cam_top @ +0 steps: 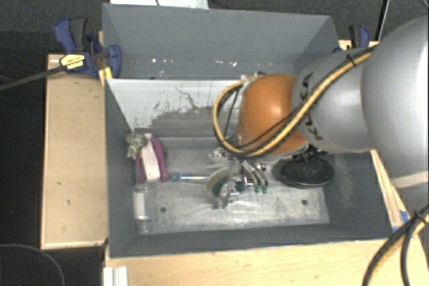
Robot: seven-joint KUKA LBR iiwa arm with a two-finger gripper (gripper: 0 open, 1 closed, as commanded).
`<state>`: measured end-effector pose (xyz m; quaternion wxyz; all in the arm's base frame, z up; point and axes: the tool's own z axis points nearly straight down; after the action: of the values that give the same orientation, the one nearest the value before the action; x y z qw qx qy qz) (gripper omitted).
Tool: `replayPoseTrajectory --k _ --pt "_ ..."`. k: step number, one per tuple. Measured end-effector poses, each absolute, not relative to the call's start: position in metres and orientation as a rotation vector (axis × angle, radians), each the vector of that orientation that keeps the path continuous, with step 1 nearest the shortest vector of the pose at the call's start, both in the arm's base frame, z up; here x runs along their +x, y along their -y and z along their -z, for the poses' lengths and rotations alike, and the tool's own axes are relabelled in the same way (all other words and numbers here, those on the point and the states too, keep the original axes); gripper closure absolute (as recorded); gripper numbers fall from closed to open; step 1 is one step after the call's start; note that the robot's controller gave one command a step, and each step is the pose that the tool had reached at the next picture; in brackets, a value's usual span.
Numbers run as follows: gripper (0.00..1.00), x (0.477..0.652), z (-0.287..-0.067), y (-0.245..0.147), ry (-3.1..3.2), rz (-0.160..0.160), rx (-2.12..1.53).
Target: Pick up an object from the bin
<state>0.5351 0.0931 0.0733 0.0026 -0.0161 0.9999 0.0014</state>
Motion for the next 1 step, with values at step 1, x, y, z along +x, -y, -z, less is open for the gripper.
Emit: replayPoseTrajectory --k 1 --pt "0.00 0.5363 -0.0746 -0.0936 -3.135 -0.004 -0.036"
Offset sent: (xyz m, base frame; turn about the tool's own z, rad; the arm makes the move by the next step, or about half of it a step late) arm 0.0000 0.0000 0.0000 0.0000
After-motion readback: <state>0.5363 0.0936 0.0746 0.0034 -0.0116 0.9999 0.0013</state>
